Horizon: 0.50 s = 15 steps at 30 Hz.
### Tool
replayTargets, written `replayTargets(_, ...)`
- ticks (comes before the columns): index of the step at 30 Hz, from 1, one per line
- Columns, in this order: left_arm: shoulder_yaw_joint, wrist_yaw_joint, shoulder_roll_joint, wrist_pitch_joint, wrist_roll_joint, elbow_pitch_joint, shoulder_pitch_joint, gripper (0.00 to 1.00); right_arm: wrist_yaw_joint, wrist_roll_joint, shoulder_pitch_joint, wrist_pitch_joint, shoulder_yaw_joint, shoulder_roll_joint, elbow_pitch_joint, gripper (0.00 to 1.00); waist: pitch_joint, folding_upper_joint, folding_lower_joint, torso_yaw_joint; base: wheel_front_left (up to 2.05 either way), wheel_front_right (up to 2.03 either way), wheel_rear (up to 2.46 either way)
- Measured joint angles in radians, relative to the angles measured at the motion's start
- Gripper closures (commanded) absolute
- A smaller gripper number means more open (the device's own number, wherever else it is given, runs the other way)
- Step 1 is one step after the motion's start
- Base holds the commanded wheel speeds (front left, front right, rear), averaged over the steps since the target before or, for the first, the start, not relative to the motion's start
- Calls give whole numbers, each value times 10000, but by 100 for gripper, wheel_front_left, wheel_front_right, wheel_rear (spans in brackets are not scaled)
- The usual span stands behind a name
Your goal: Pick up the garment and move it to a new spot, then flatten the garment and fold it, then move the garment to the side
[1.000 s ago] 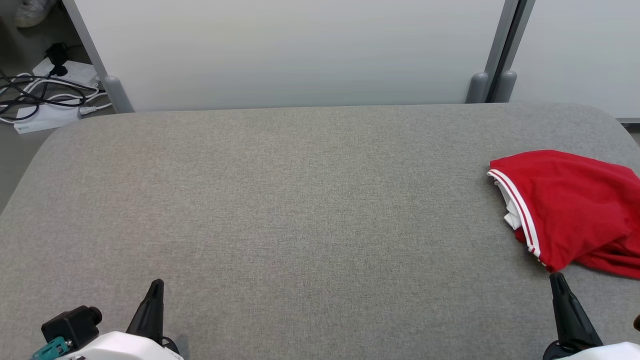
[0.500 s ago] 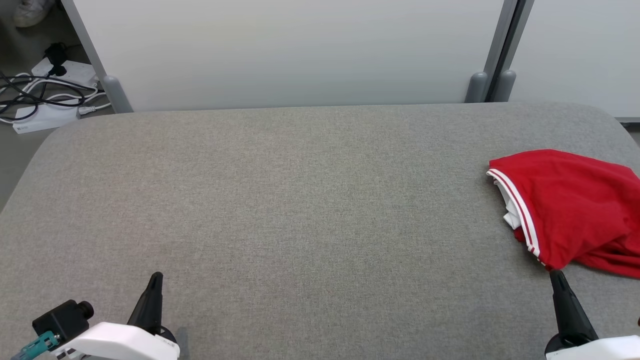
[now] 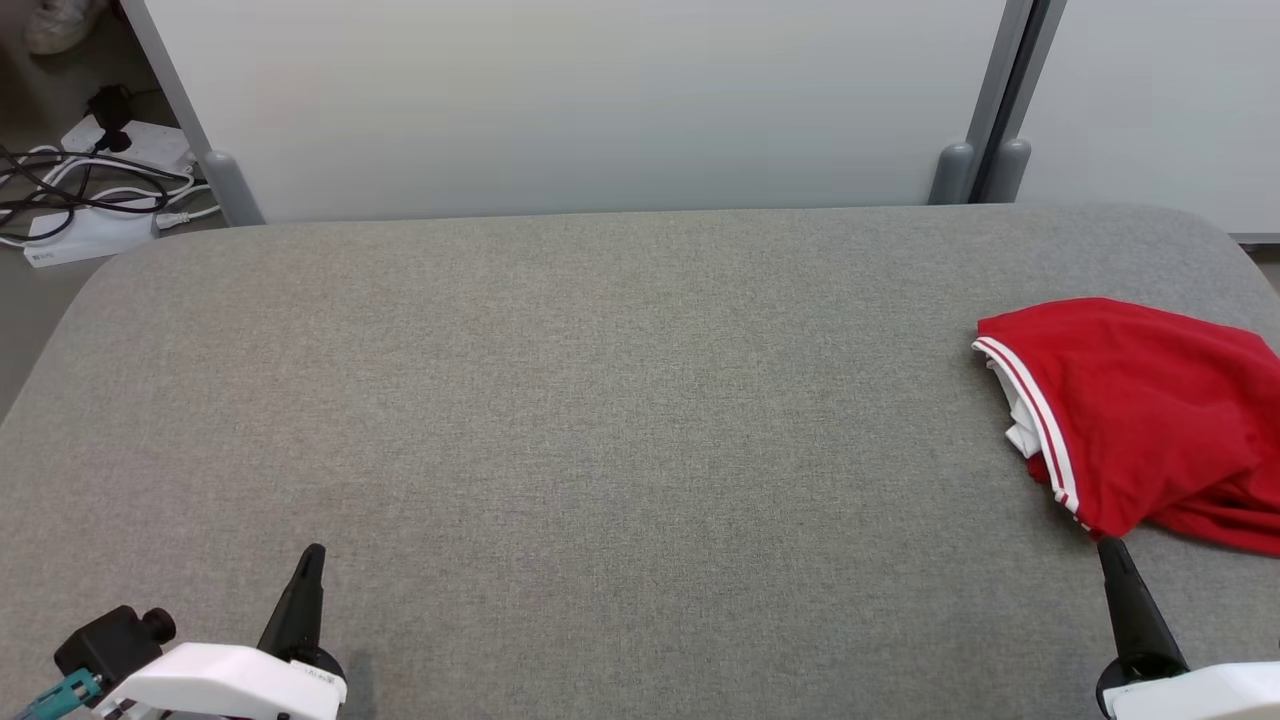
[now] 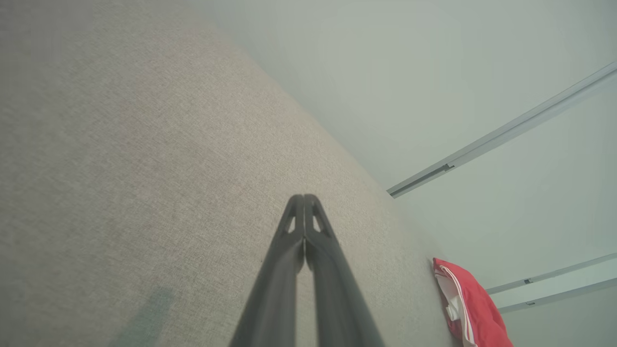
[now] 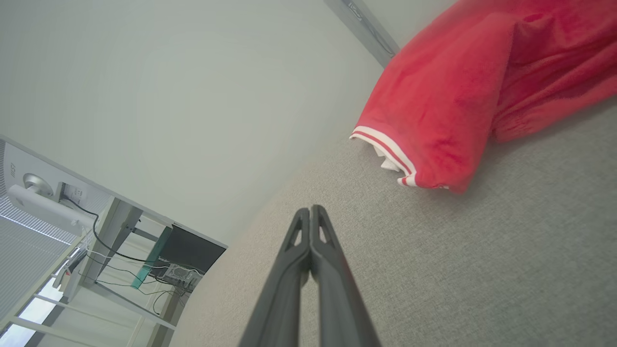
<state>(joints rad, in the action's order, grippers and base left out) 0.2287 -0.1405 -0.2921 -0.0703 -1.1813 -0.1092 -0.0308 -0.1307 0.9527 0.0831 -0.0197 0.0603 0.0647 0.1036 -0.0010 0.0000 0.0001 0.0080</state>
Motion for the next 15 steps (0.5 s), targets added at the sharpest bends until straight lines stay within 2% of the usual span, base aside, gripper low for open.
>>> replayTargets(15, -669, 658, 606, 451, -1106, -368, 200, 100, 0, 1645, -358, 209, 77, -2, 403, 100, 11, 0, 0, -20, 0, 0, 0)
